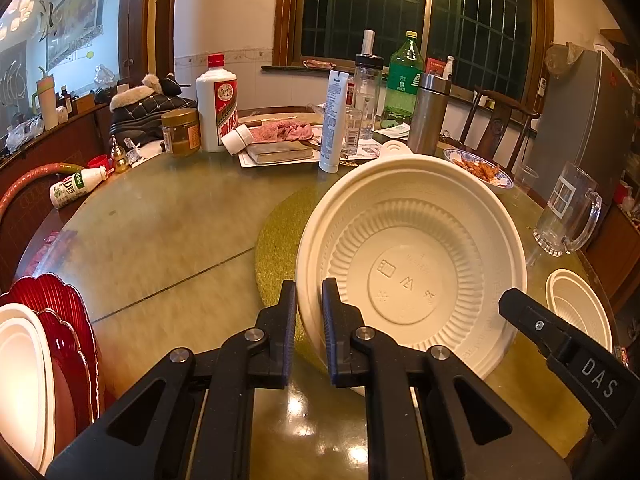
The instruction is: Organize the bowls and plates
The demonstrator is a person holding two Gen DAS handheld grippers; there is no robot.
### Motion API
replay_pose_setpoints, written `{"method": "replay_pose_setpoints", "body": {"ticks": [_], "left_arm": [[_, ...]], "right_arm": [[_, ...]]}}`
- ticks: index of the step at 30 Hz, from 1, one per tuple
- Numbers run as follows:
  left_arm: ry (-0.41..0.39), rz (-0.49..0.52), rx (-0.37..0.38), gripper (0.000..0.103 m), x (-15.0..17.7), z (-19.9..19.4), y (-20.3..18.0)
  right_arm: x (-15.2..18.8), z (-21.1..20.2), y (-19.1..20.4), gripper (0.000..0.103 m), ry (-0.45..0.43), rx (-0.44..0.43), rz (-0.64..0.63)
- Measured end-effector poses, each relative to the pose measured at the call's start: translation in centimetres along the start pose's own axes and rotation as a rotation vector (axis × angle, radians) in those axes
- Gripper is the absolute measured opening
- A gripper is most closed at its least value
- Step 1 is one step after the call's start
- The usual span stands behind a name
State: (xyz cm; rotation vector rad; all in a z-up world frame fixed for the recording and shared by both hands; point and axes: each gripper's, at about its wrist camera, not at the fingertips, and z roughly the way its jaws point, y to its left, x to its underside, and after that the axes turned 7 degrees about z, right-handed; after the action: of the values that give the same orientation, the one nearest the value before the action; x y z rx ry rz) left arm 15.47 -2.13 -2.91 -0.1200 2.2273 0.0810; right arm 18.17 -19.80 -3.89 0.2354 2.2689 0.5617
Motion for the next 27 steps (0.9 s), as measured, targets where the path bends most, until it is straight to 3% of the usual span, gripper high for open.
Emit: {"method": "replay_pose_setpoints", "body": {"ticks": [15, 27], "left_arm": [[-0.049, 0.017, -0.035, 0.011, -0.1, -1.0, -0.5], [-0.145, 0.051, -0.102, 0.011, -0.5, -3.1, -1.4]], "right_arm": [[-0.1, -0.4, 0.1, 0.010, -0.015, -0.029, -0.002], [-0.2, -1.9, 0.3, 0.010, -0.070, -0.066, -0.013]]}}
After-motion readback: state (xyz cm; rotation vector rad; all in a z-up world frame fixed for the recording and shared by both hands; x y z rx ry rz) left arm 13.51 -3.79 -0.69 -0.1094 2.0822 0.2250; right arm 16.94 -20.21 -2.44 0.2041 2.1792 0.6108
